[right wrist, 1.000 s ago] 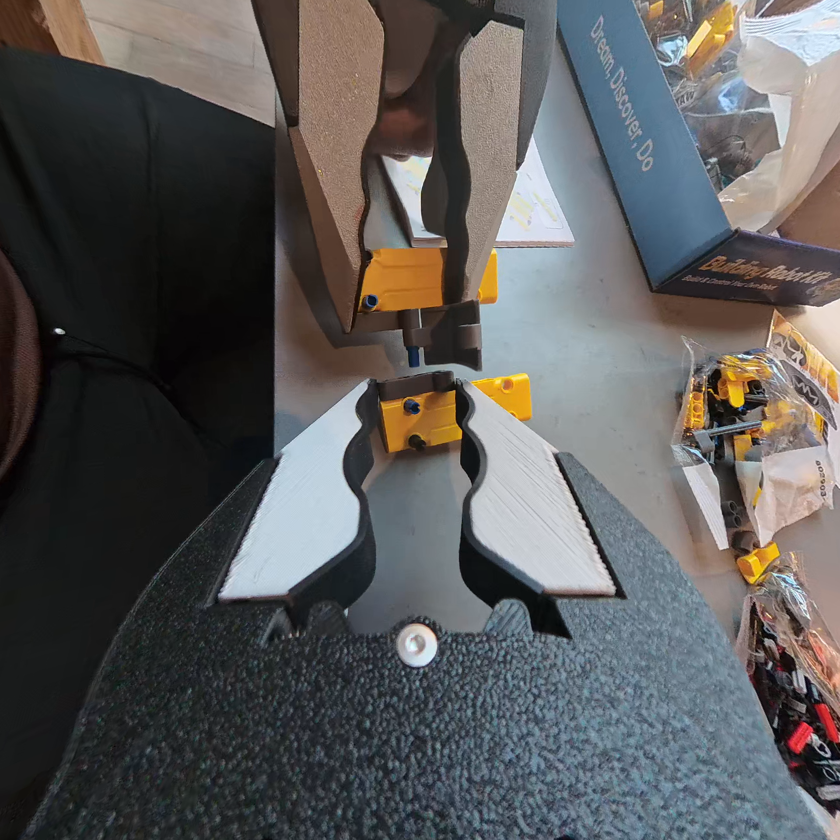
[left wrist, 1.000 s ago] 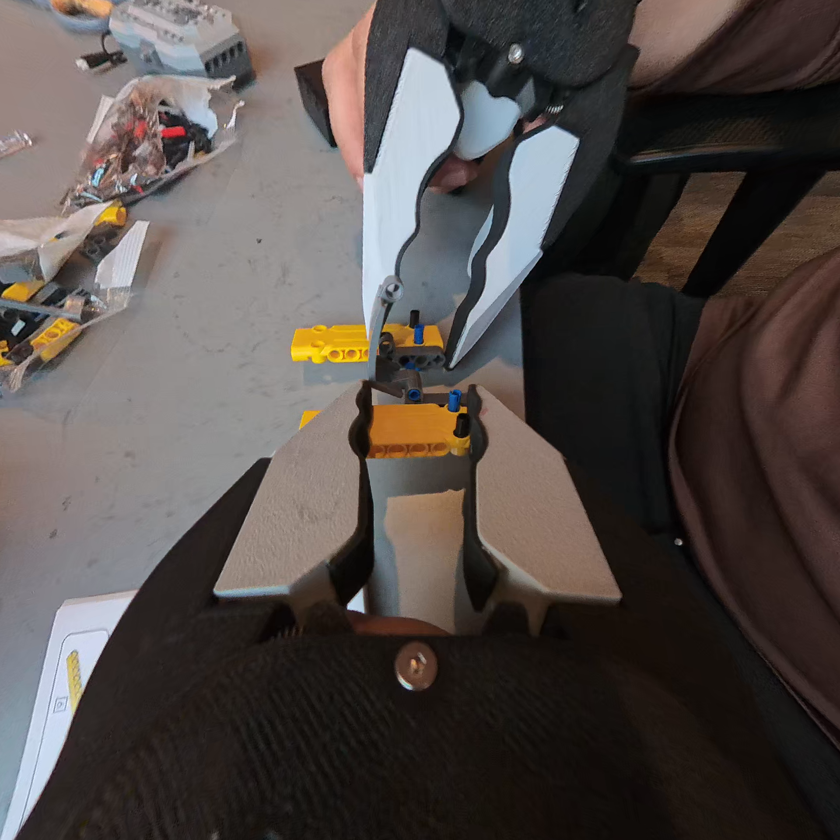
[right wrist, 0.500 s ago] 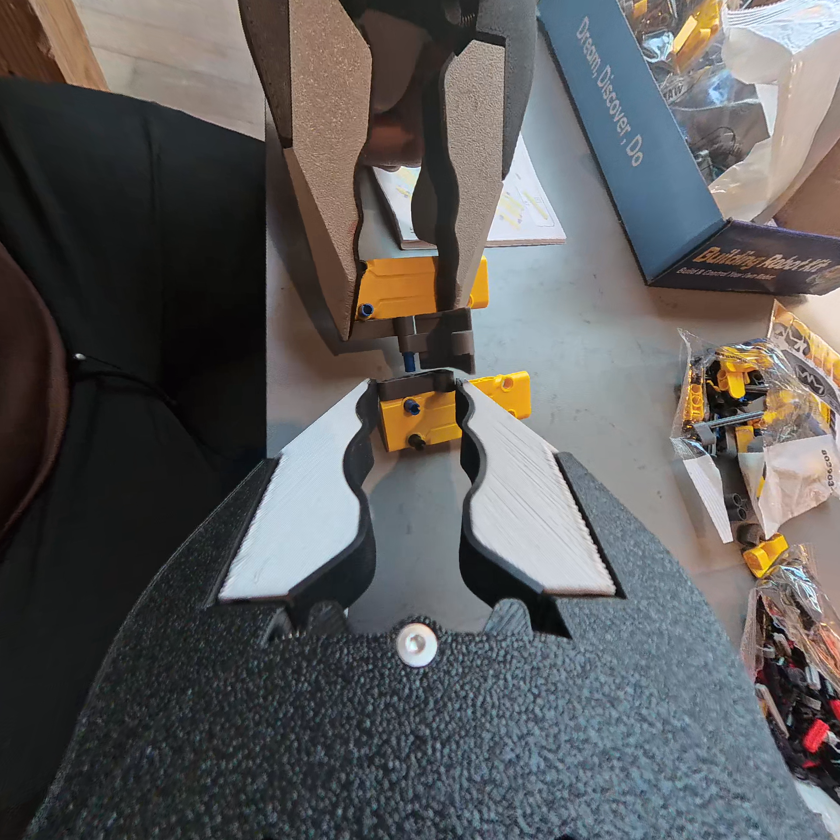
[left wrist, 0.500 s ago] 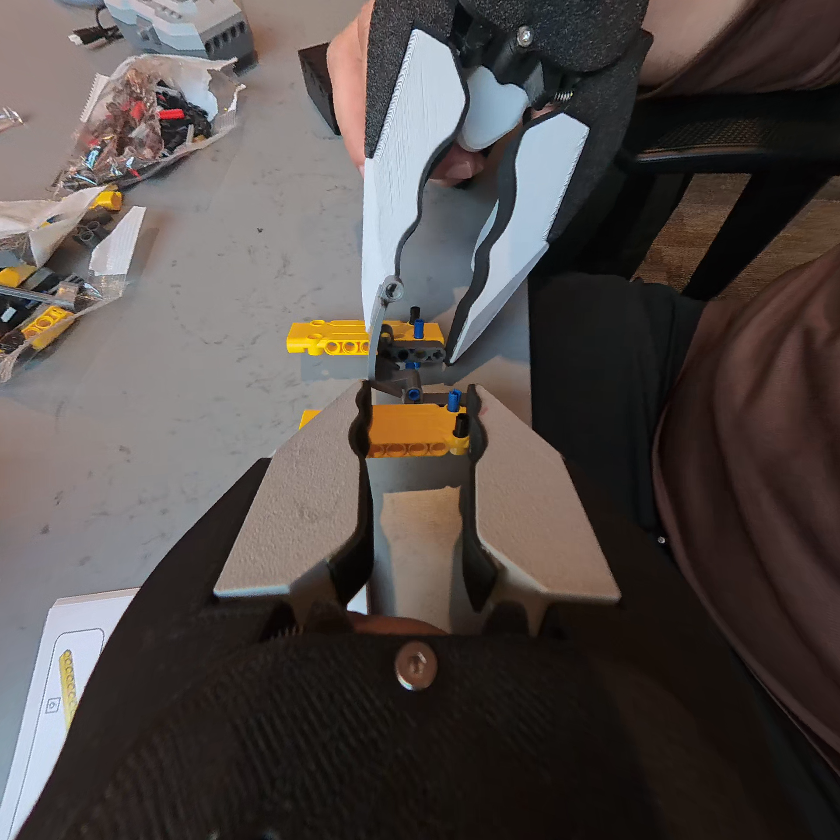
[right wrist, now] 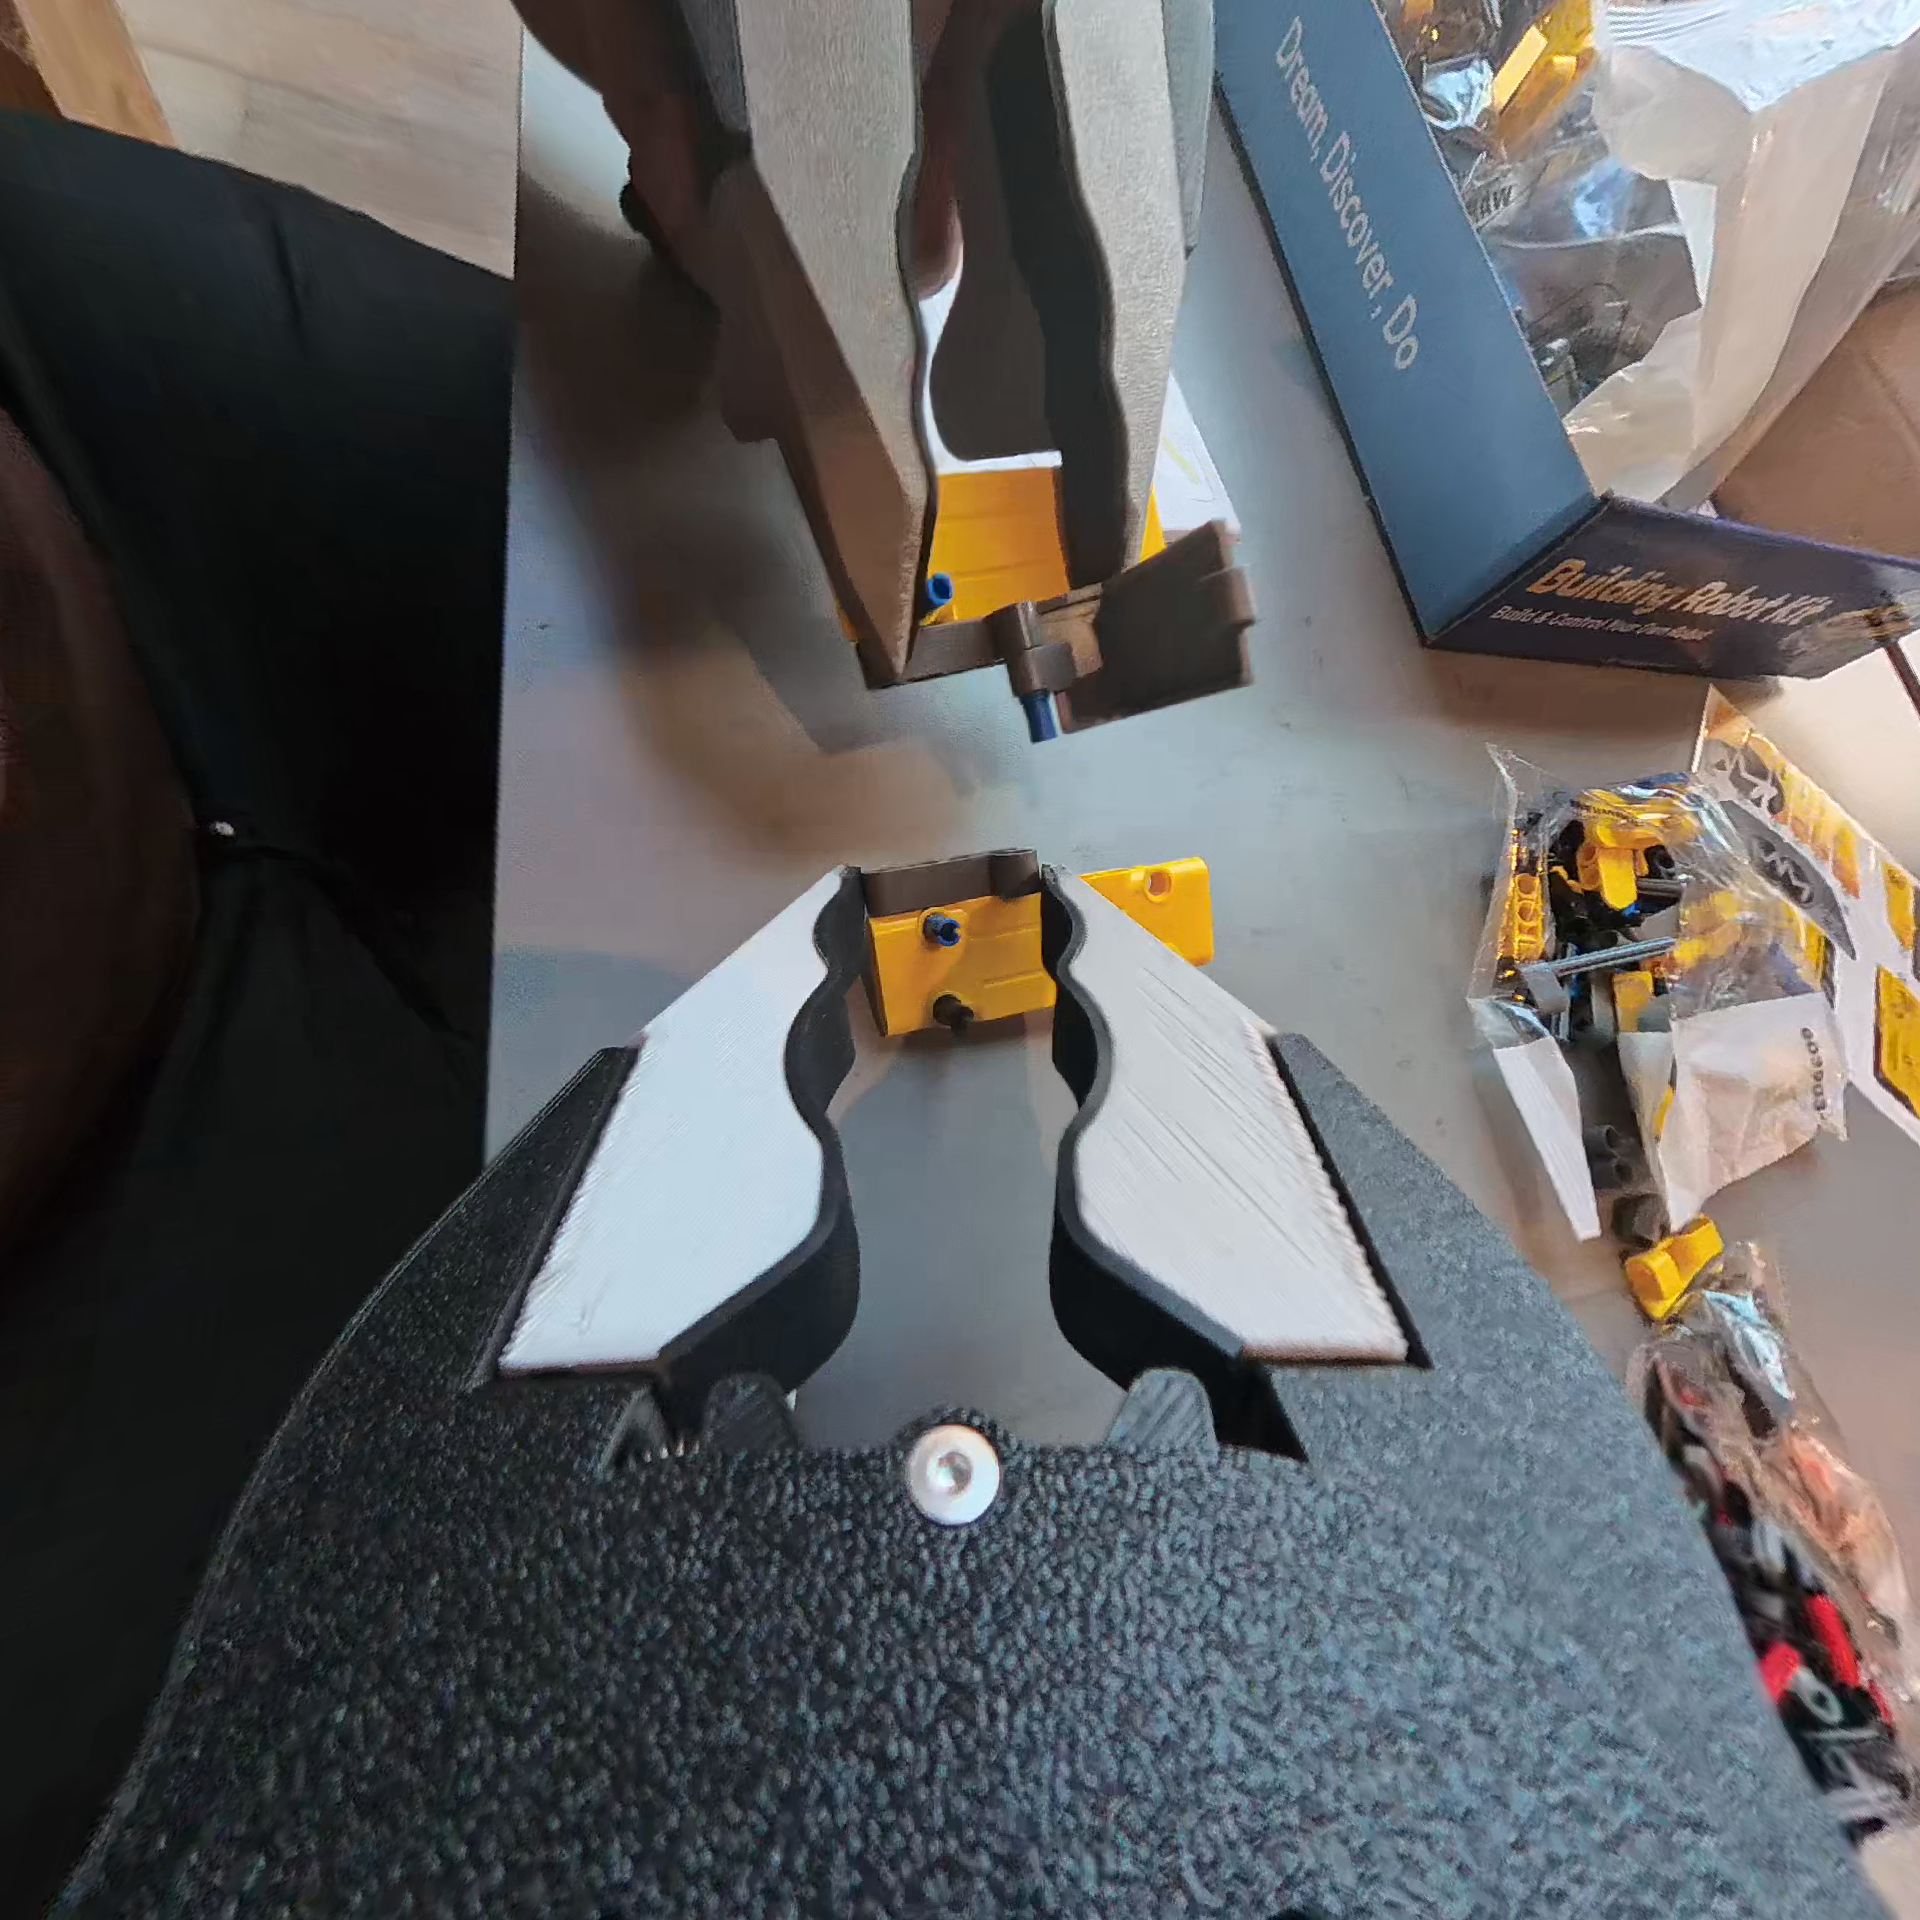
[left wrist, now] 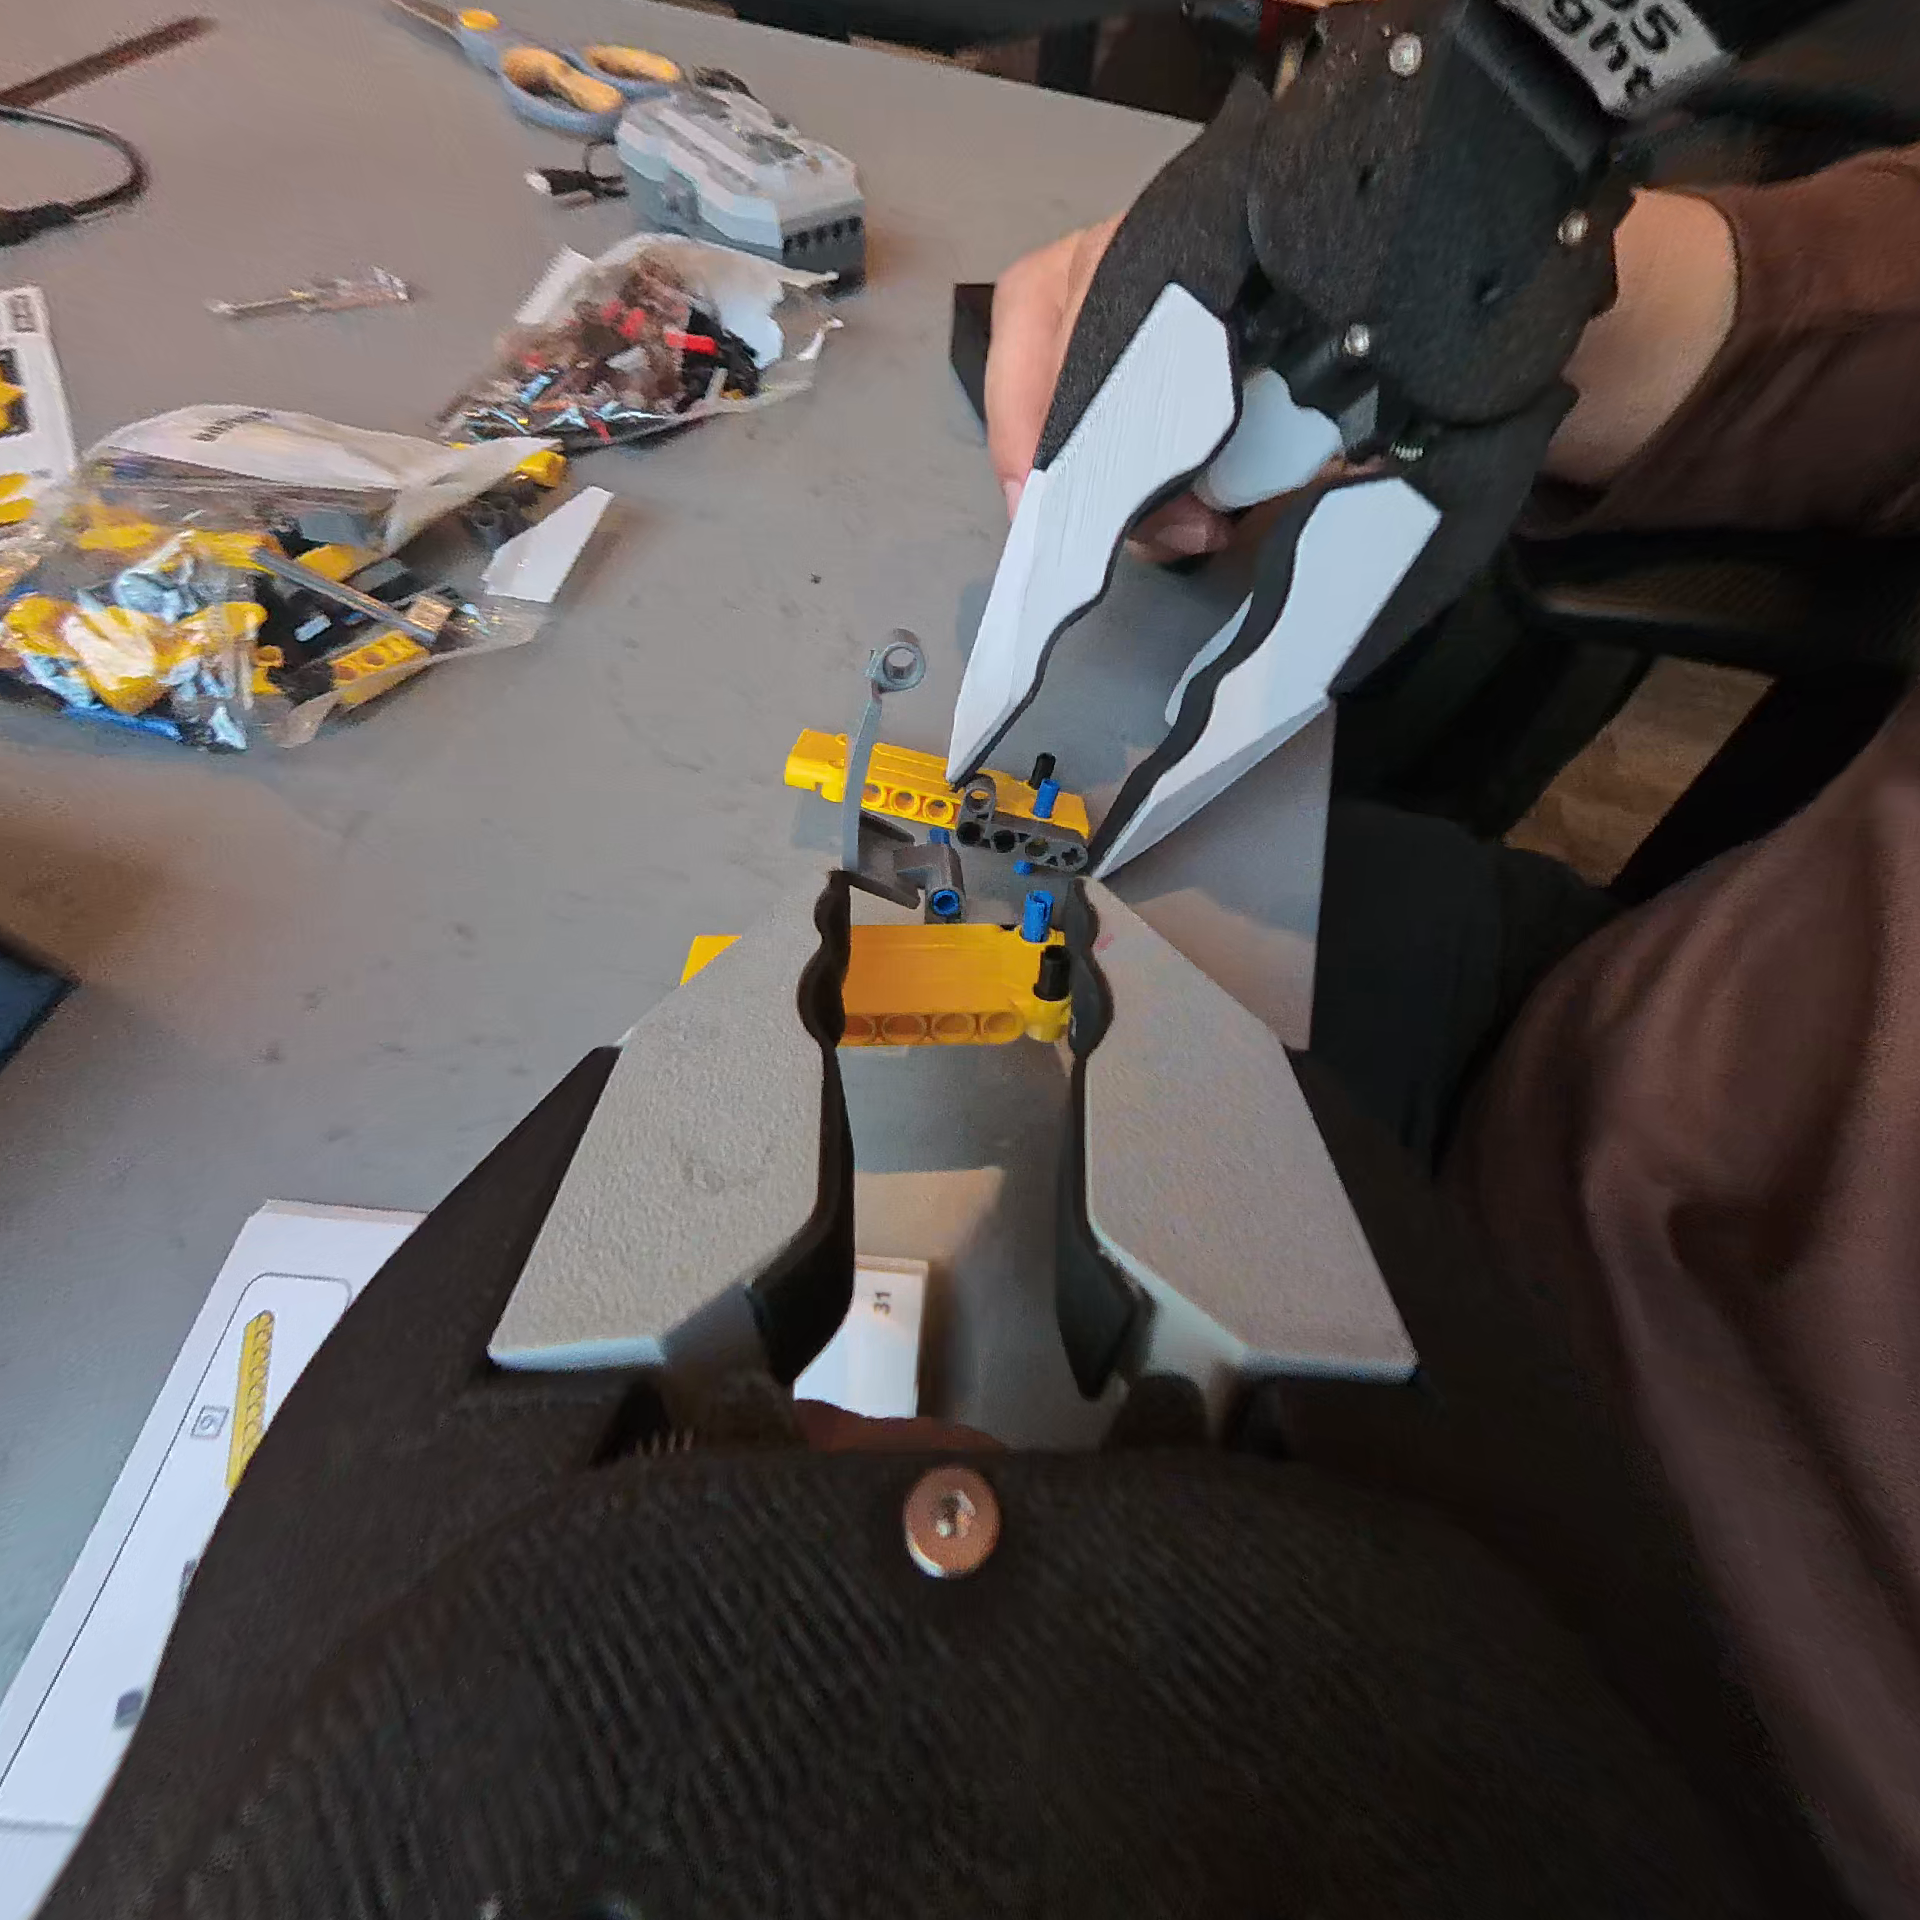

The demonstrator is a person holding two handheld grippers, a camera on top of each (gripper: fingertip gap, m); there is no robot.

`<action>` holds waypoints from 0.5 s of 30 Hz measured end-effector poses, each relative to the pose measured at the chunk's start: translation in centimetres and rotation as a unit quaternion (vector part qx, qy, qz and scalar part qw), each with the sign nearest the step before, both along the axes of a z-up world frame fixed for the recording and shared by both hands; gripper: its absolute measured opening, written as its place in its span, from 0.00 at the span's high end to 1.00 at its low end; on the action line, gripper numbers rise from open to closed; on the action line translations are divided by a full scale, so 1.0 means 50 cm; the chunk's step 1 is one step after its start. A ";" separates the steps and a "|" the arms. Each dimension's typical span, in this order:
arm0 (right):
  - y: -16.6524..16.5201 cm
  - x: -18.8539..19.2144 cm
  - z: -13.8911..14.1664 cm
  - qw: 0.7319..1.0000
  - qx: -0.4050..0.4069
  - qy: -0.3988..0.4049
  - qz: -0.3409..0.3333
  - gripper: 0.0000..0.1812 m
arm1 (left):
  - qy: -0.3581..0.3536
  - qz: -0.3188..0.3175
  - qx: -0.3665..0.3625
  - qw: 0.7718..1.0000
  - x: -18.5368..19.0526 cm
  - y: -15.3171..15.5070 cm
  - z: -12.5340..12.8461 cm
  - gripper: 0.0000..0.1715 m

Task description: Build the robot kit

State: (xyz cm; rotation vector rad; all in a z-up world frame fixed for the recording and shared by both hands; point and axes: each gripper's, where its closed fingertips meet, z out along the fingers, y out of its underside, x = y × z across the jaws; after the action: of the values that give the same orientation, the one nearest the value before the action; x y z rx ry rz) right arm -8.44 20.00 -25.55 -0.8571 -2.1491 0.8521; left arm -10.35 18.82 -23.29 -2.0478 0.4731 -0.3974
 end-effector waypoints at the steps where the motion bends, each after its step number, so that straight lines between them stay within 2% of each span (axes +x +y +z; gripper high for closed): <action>1: 0.001 -0.003 -0.001 1.000 0.009 0.004 0.007 0.82 | -0.004 0.007 0.001 1.000 -0.005 0.002 0.002 0.78; 5: -0.007 -0.005 0.002 0.999 -0.002 0.004 0.035 0.82 | -0.006 0.028 0.024 0.999 -0.016 0.004 0.014 0.78; 9: -0.003 -0.010 -0.001 1.000 0.004 0.002 0.023 0.82 | -0.012 0.035 0.023 0.999 -0.021 0.005 0.015 0.80; 10: -0.003 -0.010 -0.001 1.000 0.011 0.007 0.021 0.82 | -0.014 0.032 0.020 0.999 -0.020 0.005 0.015 0.84; 15: -0.002 -0.011 -0.002 0.999 0.043 0.026 0.008 0.82 | -0.014 0.028 0.002 1.000 -0.017 0.007 0.005 0.85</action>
State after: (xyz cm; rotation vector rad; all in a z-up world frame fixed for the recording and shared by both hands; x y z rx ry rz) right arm -8.98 19.89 -25.64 -0.7671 -2.1327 0.7754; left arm -11.22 19.15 -23.05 -2.0437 0.3981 -0.3893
